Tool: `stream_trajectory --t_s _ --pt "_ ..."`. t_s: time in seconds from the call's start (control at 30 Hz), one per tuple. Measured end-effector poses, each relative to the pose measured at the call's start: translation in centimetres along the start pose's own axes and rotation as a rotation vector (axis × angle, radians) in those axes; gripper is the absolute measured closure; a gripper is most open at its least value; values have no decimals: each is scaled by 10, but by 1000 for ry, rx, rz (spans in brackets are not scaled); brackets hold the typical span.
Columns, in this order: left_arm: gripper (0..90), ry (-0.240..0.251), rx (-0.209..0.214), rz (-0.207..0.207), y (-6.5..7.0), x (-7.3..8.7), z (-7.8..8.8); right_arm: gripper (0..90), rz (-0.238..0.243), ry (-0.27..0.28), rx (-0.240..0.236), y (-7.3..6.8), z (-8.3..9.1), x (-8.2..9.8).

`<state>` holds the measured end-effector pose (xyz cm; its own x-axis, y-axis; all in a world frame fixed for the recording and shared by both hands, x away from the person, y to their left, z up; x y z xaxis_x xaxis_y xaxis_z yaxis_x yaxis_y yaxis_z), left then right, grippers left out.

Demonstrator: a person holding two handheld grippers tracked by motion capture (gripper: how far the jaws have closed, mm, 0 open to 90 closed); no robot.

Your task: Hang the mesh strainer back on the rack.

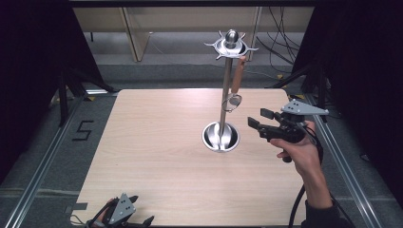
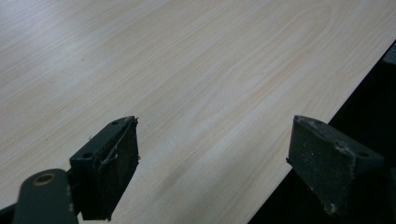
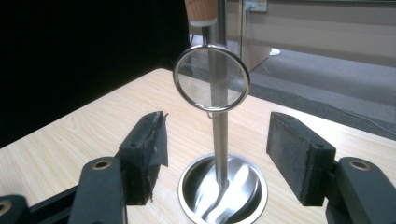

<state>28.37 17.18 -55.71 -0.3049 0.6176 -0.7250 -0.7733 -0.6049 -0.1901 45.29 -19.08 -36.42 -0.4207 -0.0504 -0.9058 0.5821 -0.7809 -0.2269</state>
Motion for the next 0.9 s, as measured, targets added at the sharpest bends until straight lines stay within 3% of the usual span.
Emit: stream_trajectory --t_s 0.1,0.2,0.23,0.27,0.3,0.37,0.4,0.47,0.5,0.53,0.57,0.6,0.63,0.67,0.7,0.73,0.77,0.8,0.83,0.87,0.9 --pt "157 -12 -1 -11 -1 1 1 380 38 15 0 2 -2 0" --pt "156 0 4 4 1 0 0 377 10 -2 -9 -1 -2 3" --pt "156 -13 -1 -8 0 1 1 377 27 7 -1 1 -3 3" --pt "156 -8 0 6 1 0 1 375 36 0 -10 0 -3 4" --pt "156 -8 -1 -18 -1 0 1 375 21 -11 -17 -1 -3 6" --pt "156 7 -1 -19 -1 -1 0 373 42 -6 -2 1 -4 7" --pt "156 1 1 34 3 0 0 373 28 -5 -9 0 -4 8" --pt "156 1 2 34 3 0 0 369 23 -24 -16 -1 -5 12" --pt "156 -5 -2 15 1 0 0 369 14 -33 -15 -2 -4 13" --pt "156 0 3 32 3 0 0 368 20 -27 -12 -1 -4 13" --pt "157 5 1 -24 -1 -1 0 368 18 -30 -19 -2 -5 15" --pt "156 2 0 -27 -1 0 0 367 32 -24 -2 0 -4 15" --pt "156 8 -3 -20 -1 -1 0 367 33 -35 -15 0 -4 17" --pt "156 3 3 33 3 0 0 367 22 -27 -8 0 -4 18" --pt "156 -10 2 17 2 1 1 367 41 -28 -7 1 -5 19" --pt "157 -10 1 23 2 1 1 366 25 -46 -10 0 -4 23" --pt "157 -10 -1 -27 -2 0 1 366 41 -48 -15 1 -5 25" --pt "156 -9 -2 -28 -2 0 1 366 20 -61 -11 0 -5 27" --pt "157 -9 -3 -28 -2 0 1 366 35 -46 -4 2 -6 27" --pt "156 -10 2 19 2 1 1 366 42 -66 -9 2 -6 31" --pt "156 -19 -3 0 0 1 1 366 24 -58 -11 1 -7 32"
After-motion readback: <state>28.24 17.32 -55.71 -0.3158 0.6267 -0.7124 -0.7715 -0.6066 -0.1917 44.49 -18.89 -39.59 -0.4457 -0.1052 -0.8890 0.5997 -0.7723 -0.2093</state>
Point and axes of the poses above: each handheld gripper's, and its own axes: z roughly backward along the jaws, x roughly out of its underside, y roughly to its right, the point moved 9 cm from there along -z, roughly forward along the jaws, and after that the axes turned 7 degrees about -z, right-handed, at the moved point
